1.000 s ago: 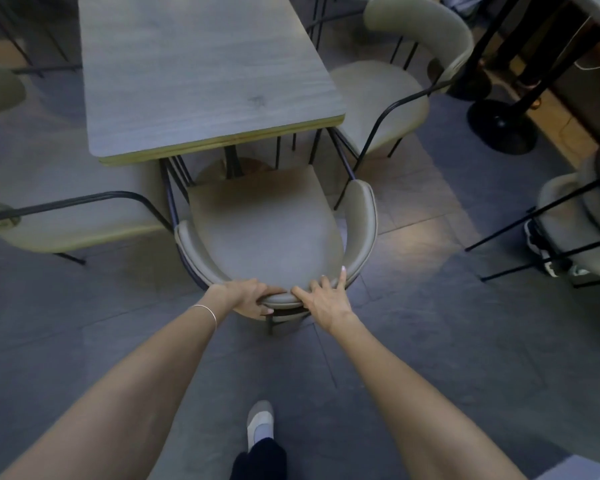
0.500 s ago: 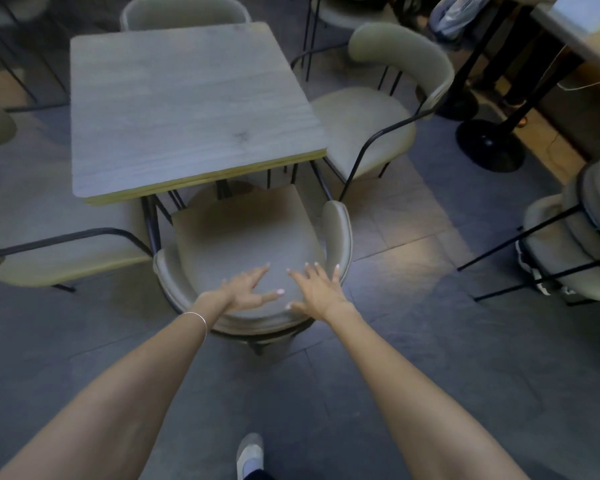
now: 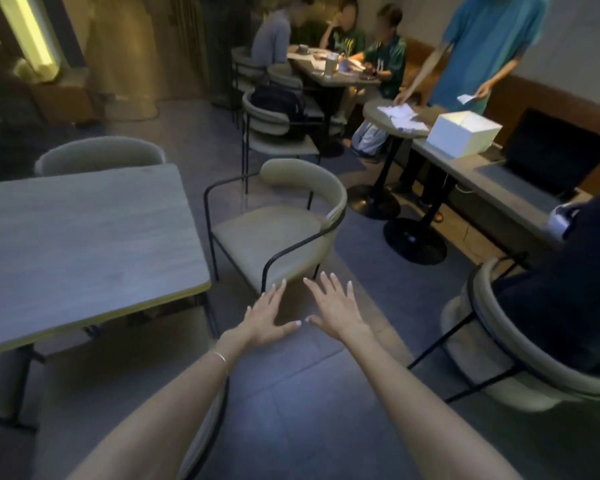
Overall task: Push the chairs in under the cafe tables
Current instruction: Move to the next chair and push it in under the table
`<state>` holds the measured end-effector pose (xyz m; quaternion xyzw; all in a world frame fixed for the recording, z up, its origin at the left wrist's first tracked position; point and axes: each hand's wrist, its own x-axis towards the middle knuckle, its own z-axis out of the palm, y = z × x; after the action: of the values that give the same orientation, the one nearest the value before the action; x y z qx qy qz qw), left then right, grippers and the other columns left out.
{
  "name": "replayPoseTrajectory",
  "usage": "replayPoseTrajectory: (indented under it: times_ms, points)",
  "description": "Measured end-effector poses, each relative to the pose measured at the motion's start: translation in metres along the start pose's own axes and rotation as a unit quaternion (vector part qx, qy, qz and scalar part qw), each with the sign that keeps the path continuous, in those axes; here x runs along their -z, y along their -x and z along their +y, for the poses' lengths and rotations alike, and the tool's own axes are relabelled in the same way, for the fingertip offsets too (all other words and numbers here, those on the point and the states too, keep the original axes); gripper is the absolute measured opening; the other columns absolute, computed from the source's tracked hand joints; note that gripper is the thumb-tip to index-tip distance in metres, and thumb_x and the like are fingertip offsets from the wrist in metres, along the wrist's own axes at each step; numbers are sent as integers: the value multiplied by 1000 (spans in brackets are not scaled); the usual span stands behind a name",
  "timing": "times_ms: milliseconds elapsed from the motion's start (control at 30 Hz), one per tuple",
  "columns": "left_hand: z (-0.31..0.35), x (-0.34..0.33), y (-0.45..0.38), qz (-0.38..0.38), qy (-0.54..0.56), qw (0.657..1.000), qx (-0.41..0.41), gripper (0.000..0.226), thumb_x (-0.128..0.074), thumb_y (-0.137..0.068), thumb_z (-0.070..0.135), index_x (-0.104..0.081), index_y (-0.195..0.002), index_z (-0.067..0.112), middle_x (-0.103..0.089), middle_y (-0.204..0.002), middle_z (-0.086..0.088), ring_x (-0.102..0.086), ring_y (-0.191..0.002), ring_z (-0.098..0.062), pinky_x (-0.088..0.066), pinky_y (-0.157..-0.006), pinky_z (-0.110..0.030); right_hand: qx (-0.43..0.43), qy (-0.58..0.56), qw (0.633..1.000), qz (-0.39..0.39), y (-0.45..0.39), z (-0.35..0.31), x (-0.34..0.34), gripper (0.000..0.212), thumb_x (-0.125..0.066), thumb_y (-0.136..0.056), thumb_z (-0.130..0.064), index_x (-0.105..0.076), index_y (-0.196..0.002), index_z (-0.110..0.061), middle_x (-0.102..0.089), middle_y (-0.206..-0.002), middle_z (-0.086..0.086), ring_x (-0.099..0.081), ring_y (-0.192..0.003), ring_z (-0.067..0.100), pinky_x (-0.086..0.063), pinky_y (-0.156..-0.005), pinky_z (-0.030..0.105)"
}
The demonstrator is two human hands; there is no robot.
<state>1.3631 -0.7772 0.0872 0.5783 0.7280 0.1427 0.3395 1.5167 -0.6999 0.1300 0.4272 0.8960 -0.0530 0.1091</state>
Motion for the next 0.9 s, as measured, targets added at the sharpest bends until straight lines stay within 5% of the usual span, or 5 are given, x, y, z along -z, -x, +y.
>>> replayPoseTrajectory:
  times_ms: [133,267,900]
  points:
    - [52,-18,-80,-6,17,1000,21,132,-31,-48,98,12,-152,29,3,-164,-6,1,-152,-27,-10,-120,-57,12,8,1000,-9,-49,78,20,78,-57,-93,-35,-9,-155,-25,-6,-163,14,-4,-150,32,-7,-118,57]
    - [89,-18,-159,-14,23,999,31,94,-45,-86,64,12,-152,28,8,-164,-5,3,-151,-28,-5,-119,-56,28,7,1000,-11,-116,143,33,76,-54,-95,-35,-9,-154,-26,-6,-163,14,-2,-151,33,-6,-118,58]
    - [150,72,-575,99,134,973,159,84,-42,-90,60,4,-153,30,-4,-164,-3,-3,-152,-26,-4,-122,-51,124,85,986,-70,-500,401,84,66,-44,-101,-32,-7,-155,-26,3,-163,15,6,-150,33,-1,-118,58]
